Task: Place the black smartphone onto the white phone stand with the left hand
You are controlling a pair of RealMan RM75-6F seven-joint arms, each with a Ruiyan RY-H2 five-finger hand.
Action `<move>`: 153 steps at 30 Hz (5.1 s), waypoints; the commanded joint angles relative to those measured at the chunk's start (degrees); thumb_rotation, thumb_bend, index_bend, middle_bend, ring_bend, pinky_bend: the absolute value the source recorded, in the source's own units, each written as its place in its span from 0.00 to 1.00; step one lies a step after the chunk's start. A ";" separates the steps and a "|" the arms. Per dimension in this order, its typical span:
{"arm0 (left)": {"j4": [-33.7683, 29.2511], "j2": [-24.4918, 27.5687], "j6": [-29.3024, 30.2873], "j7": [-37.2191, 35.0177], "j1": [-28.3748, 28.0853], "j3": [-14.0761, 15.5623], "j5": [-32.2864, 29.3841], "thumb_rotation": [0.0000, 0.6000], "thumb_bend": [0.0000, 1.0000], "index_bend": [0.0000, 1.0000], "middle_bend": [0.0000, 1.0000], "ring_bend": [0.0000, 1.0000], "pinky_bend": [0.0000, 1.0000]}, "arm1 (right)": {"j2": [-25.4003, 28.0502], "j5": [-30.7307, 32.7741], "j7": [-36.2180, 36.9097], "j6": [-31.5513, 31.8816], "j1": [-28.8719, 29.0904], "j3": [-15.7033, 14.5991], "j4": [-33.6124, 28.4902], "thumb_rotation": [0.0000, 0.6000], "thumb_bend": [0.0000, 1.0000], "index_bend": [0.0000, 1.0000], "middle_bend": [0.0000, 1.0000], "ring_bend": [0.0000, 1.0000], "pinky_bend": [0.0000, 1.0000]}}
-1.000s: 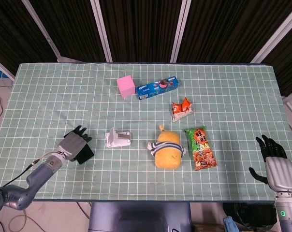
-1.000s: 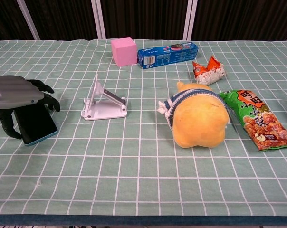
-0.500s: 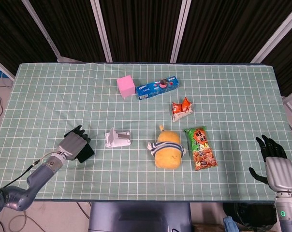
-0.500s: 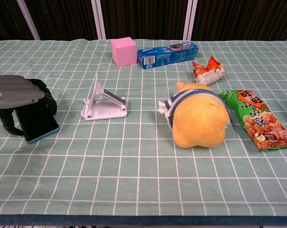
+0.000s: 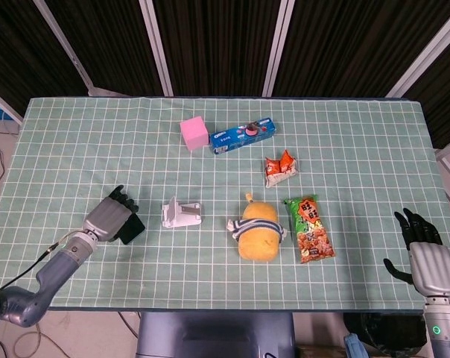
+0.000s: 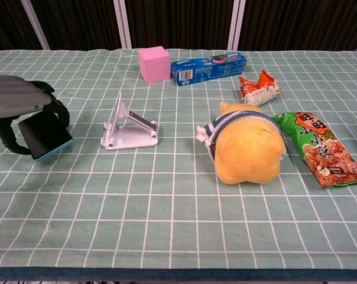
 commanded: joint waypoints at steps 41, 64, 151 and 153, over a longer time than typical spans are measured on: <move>-22.84 -4.81 11.19 -30.51 6.22 -20.83 -28.43 1.00 0.50 0.62 0.66 0.19 0.08 | 0.04 -0.17 0.84 0.11 -0.08 -0.05 0.17 1.00 0.34 0.00 0.00 0.00 0.12; -16.07 -4.09 -0.87 -39.85 3.83 -21.10 -32.56 1.00 0.50 0.62 0.66 0.19 0.08 | 0.04 -0.07 0.74 0.06 -0.06 -0.04 0.14 1.00 0.34 0.00 0.00 0.00 0.12; -13.38 -5.15 -2.19 -44.04 2.33 -17.89 -28.28 1.00 0.23 0.04 0.04 0.00 0.01 | 0.06 -0.13 0.64 0.11 -0.08 -0.07 0.17 1.00 0.34 0.00 0.00 0.00 0.12; -13.69 -4.98 -1.90 -44.14 2.55 -17.87 -27.85 1.00 0.23 0.04 0.04 0.00 0.01 | 0.05 -0.13 0.66 0.12 -0.09 -0.08 0.20 1.00 0.34 0.00 0.00 0.00 0.12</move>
